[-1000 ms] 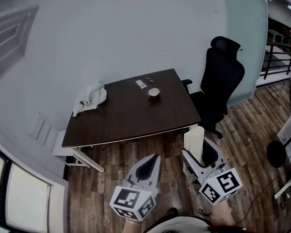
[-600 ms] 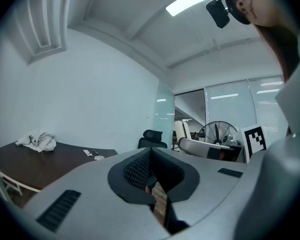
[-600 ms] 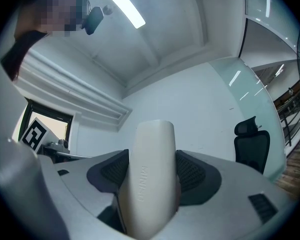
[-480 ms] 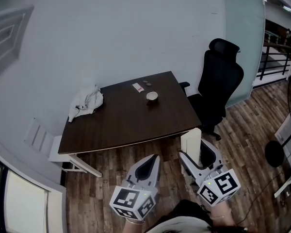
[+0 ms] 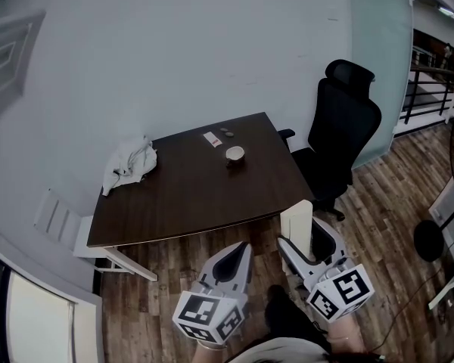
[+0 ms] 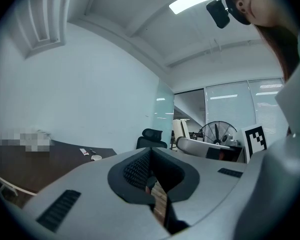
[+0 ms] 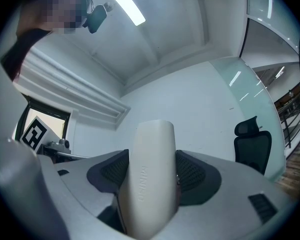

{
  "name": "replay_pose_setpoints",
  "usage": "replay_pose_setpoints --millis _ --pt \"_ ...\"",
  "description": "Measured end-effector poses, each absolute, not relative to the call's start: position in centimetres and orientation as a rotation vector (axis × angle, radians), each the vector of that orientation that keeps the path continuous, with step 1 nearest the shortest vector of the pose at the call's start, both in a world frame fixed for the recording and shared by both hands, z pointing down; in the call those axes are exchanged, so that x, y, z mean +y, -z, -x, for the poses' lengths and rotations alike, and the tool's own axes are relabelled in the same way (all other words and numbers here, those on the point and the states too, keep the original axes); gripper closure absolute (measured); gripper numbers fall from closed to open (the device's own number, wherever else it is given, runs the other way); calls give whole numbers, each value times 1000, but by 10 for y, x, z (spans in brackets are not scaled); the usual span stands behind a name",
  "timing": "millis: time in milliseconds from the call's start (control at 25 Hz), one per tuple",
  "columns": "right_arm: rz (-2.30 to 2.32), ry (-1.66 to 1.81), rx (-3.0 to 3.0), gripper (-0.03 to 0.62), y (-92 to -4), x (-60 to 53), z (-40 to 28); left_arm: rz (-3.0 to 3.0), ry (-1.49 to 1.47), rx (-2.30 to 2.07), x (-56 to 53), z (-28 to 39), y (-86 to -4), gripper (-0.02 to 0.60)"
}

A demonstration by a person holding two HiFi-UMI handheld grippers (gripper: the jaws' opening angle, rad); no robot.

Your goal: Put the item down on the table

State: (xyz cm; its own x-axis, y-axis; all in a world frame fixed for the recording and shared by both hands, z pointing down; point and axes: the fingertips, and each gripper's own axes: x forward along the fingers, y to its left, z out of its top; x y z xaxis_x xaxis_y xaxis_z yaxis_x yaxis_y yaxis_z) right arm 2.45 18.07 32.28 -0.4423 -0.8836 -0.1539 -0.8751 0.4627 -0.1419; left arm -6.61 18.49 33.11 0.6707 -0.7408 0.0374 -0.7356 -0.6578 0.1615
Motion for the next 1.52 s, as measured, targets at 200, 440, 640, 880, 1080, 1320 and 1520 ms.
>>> replay_pose_setpoints --millis 200,440,640,880,1080,1320,1520 --pt "1523 72 2499 290 -325 148 -30 -2724 33 -1216 152 62 -334 562" --pt "1515 84 2507 290 -329 102 -38 -2721 5 -1224 106 52 -336 562" --pt "1509 96 2508 290 -327 57 -48 -2716 -12 -1229 63 42 -332 563" --pt "1497 117 2524 290 -329 6 -58 -2702 -26 -1242 14 33 -334 562" --pt "1460 124 2550 290 -329 -35 -59 -2685 -26 -1271 -26 28 -335 563" --pt "1423 131 2585 290 -330 -86 -65 -2654 -25 -1316 -73 23 -336 563" --pt "1393 117 2634 290 -335 -127 -68 -2638 -5 -1351 -111 14 -337 561"
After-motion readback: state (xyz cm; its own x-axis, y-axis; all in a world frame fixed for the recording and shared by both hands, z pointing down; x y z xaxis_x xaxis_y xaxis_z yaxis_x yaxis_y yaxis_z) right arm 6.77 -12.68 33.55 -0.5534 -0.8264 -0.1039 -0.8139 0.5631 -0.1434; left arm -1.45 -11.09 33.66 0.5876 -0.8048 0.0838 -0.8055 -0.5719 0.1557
